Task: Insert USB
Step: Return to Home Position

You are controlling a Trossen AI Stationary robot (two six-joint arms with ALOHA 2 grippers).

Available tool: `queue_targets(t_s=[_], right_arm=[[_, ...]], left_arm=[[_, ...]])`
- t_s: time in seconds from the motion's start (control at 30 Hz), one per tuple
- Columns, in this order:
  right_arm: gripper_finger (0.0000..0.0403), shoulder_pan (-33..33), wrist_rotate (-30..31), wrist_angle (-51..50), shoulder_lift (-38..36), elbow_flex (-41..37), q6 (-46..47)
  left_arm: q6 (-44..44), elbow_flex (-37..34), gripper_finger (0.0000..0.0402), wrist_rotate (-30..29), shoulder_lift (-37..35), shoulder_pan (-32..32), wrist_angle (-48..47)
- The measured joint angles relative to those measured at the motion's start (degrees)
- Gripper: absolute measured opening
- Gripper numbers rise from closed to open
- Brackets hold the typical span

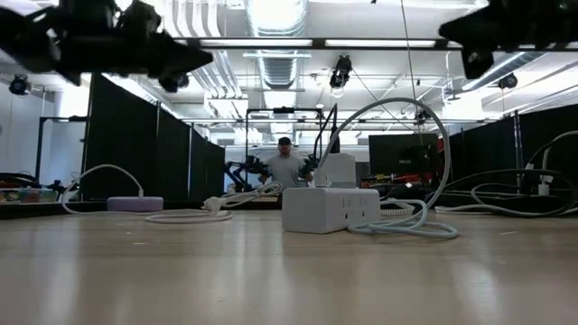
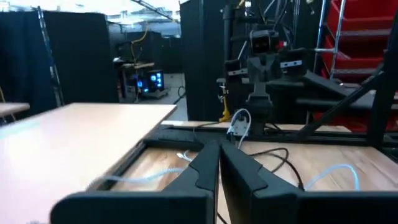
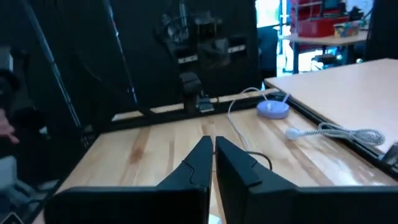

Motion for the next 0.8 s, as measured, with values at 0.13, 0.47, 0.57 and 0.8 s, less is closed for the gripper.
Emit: queue_targets(t_s=[0.13, 0.47, 0.57, 0.8], right_arm=[[0.0001, 0.01, 1.82, -0.17, -4.54, -6.99, 7.21], [0.0000, 2.01, 2.23, -7.34, -12.93, -7.76, 3.27], [0.0000, 2.01, 2.43, -12.17, -15.95, -6.77, 0.68], [0.0000, 2.01, 2.41, 1.18, -15.81, -14.77, 4.24]], left_arm=[[-2.53, -4.55, 0.0000, -0.09, -2.19, 0.00, 1.60], [-5.84, -13.81, 0.0000, -0.13, -12.54, 0.02, 3.80], [-5.94, -15.19, 0.0000, -0.25, -16.70, 0.02, -0.58], [-2.71, -15.20, 0.0000, -0.17, -22.43, -0.02, -7.93]])
